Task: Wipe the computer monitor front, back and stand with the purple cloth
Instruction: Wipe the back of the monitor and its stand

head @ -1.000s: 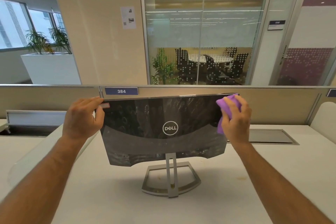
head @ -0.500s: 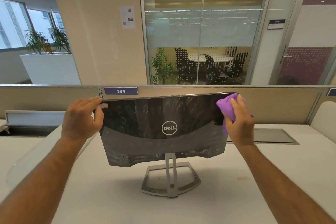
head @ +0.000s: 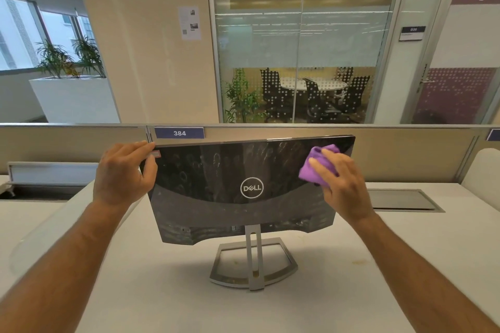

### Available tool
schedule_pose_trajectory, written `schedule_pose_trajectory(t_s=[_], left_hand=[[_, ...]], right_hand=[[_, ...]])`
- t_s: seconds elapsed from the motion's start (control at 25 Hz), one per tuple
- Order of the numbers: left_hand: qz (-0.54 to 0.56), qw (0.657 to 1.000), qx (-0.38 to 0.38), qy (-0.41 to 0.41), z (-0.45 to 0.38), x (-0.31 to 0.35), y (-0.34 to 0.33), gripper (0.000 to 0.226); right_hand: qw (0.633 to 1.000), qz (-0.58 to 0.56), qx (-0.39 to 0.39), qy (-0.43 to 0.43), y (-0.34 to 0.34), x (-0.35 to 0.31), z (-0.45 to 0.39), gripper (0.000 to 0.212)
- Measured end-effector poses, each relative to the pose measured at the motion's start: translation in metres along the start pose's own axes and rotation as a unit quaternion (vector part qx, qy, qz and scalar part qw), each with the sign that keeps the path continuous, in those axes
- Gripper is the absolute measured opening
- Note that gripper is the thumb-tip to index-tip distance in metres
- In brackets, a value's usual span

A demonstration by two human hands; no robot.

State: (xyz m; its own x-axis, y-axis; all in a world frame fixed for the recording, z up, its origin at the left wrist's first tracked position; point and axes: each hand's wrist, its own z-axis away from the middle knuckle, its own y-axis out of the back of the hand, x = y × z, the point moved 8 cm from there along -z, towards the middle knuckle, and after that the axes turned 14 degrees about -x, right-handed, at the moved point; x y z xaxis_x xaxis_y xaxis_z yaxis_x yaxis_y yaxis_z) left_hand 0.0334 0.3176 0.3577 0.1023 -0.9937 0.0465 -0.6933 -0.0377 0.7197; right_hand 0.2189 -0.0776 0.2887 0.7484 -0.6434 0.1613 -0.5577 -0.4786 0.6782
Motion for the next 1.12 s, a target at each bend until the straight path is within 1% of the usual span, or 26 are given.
schedule_pose_trajectory(t_s=[0.04, 0.08, 0.12, 0.16, 0.2, 0.24, 0.28, 0.32, 0.36, 0.4, 0.44, 0.48, 0.52, 0.56, 0.6, 0.64, 0.68, 0.76, 0.8, 0.84, 0.88, 0.92, 0.96, 1.0, 1.08, 1.12], left_hand=[[0.001, 1.000, -0.002, 0.002, 0.000, 0.000, 0.000, 0.040], [0.002, 1.000, -0.003, 0.004, -0.001, -0.001, 0.000, 0.040], [0.003, 1.000, -0.006, 0.006, -0.002, -0.001, 0.000, 0.040], [0.003, 1.000, -0.008, 0.008, -0.002, -0.001, -0.001, 0.041], [0.003, 1.000, -0.009, 0.010, -0.003, -0.001, -0.001, 0.041], [0.003, 1.000, -0.007, 0.012, -0.003, -0.002, 0.000, 0.041], [0.002, 1.000, -0.005, 0.013, -0.003, -0.002, 0.000, 0.041], [0.001, 1.000, -0.004, 0.014, -0.002, -0.002, 0.000, 0.042], [0.001, 1.000, -0.005, 0.015, -0.001, -0.002, 0.000, 0.042], [0.000, 1.000, -0.005, 0.014, -0.001, -0.002, 0.001, 0.042], [0.001, 1.000, -0.005, 0.014, -0.001, -0.001, 0.001, 0.042], [0.001, 1.000, -0.005, 0.014, -0.001, 0.000, 0.001, 0.042], [0.001, 1.000, -0.005, 0.014, -0.001, 0.000, 0.001, 0.041], [0.000, 1.000, -0.005, 0.013, -0.002, 0.000, 0.001, 0.041], [0.000, 1.000, -0.003, 0.014, -0.002, 0.000, 0.002, 0.041], [-0.001, 1.000, -0.002, 0.015, -0.001, 0.000, 0.002, 0.041], [0.000, 1.000, -0.001, 0.017, -0.001, 0.000, 0.002, 0.041], [0.003, 1.000, 0.000, 0.020, 0.000, -0.001, 0.002, 0.040], [0.004, 1.000, 0.000, 0.021, 0.000, -0.001, 0.002, 0.040], [0.005, 1.000, 0.001, 0.021, 0.000, -0.001, 0.002, 0.040], [0.005, 1.000, 0.002, 0.020, 0.000, -0.001, 0.002, 0.040], [0.005, 1.000, 0.003, 0.021, 0.000, -0.001, 0.002, 0.040], [0.004, 1.000, 0.004, 0.022, 0.001, -0.001, 0.002, 0.039], [0.003, 1.000, 0.004, 0.024, 0.001, -0.001, 0.002, 0.039], [0.003, 1.000, 0.002, 0.024, 0.001, -0.001, 0.002, 0.039], [0.003, 1.000, 0.001, 0.023, 0.001, -0.001, 0.002, 0.039]], right_hand=[[0.996, -0.036, 0.028, -0.072, 0.005, 0.015, 0.000, 0.073], [0.979, -0.091, 0.068, -0.170, 0.010, 0.032, 0.003, 0.071], [0.964, -0.119, 0.089, -0.221, 0.010, 0.037, 0.006, 0.070], [0.972, -0.095, 0.084, -0.200, 0.010, 0.030, 0.004, 0.072], [0.990, -0.045, 0.051, -0.120, 0.005, 0.013, 0.000, 0.074], [1.000, 0.003, -0.004, -0.007, -0.008, -0.011, 0.001, 0.077], [0.995, 0.045, -0.049, 0.075, -0.017, -0.025, 0.004, 0.079], [0.991, 0.059, -0.065, 0.100, -0.018, -0.025, 0.004, 0.080], [0.995, 0.046, -0.060, 0.064, -0.015, -0.016, 0.001, 0.079], [0.999, 0.009, -0.019, -0.025, -0.006, 0.001, -0.002, 0.078], [0.993, -0.035, 0.027, -0.111, 0.002, 0.017, -0.002, 0.078], [0.988, -0.038, 0.049, -0.140, 0.005, 0.019, -0.003, 0.078], [0.994, -0.001, 0.044, -0.099, 0.005, 0.008, -0.005, 0.078], [0.999, 0.043, 0.013, -0.008, -0.002, -0.011, -0.005, 0.079], [0.993, 0.089, -0.023, 0.075, -0.011, -0.025, -0.002, 0.079], [0.987, 0.112, -0.038, 0.106, -0.011, -0.027, -0.002, 0.080], [0.992, 0.103, -0.036, 0.071, -0.006, -0.017, -0.007, 0.080], [0.996, 0.027, 0.021, -0.088, 0.012, 0.015, -0.016, 0.078], [0.995, 0.020, 0.031, -0.096, 0.014, 0.014, -0.019, 0.076], [0.998, 0.049, 0.012, -0.033, 0.010, 0.000, -0.022, 0.074], [0.994, 0.086, -0.023, 0.069, 0.002, -0.021, -0.021, 0.072], [0.983, 0.109, -0.051, 0.141, -0.003, -0.031, -0.018, 0.071], [0.980, 0.110, -0.056, 0.158, -0.002, -0.030, -0.020, 0.072], [0.989, 0.091, -0.041, 0.111, 0.005, -0.019, -0.027, 0.074], [0.999, 0.021, 0.020, -0.044, 0.018, 0.009, -0.032, 0.079], [0.998, 0.028, 0.025, -0.043, 0.016, 0.006, -0.032, 0.079]])
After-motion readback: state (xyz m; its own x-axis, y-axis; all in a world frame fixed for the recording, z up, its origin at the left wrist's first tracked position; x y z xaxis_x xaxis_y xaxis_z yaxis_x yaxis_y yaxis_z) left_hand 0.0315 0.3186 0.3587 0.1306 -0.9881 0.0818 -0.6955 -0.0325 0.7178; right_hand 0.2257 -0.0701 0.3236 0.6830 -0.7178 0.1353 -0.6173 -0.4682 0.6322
